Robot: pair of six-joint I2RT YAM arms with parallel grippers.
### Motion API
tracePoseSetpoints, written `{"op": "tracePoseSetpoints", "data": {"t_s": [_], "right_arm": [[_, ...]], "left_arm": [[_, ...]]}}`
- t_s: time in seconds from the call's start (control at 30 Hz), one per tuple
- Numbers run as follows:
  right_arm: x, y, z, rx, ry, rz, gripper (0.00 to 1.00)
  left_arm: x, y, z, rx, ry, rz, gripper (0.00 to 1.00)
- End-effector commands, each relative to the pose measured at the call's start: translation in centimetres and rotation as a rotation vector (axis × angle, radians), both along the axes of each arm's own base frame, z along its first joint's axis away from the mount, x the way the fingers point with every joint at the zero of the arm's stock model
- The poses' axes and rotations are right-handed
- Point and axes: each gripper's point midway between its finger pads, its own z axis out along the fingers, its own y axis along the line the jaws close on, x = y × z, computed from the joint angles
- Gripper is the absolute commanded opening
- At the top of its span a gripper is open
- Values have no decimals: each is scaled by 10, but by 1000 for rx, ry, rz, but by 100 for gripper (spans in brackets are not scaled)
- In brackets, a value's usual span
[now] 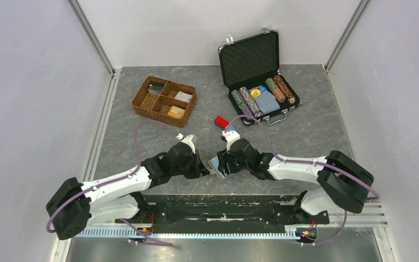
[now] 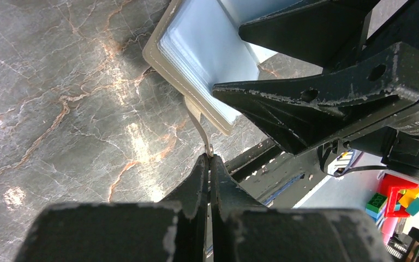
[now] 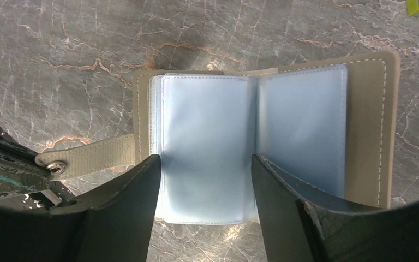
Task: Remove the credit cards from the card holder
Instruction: Open the card holder at the center of the board.
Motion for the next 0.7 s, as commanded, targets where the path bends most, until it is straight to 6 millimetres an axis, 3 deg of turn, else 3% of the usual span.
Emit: {"op": "tracePoseSetpoints", "data": {"t_s": [0.0,0.67], "right_arm": [[7,-7,-1,-25,-45,-38,62],[22,-49,20,-98,-154,-200,56]], "left_arm": [[7,1,7,-9,-47,9,2],[6,7,4,9,-49,15,2]]}}
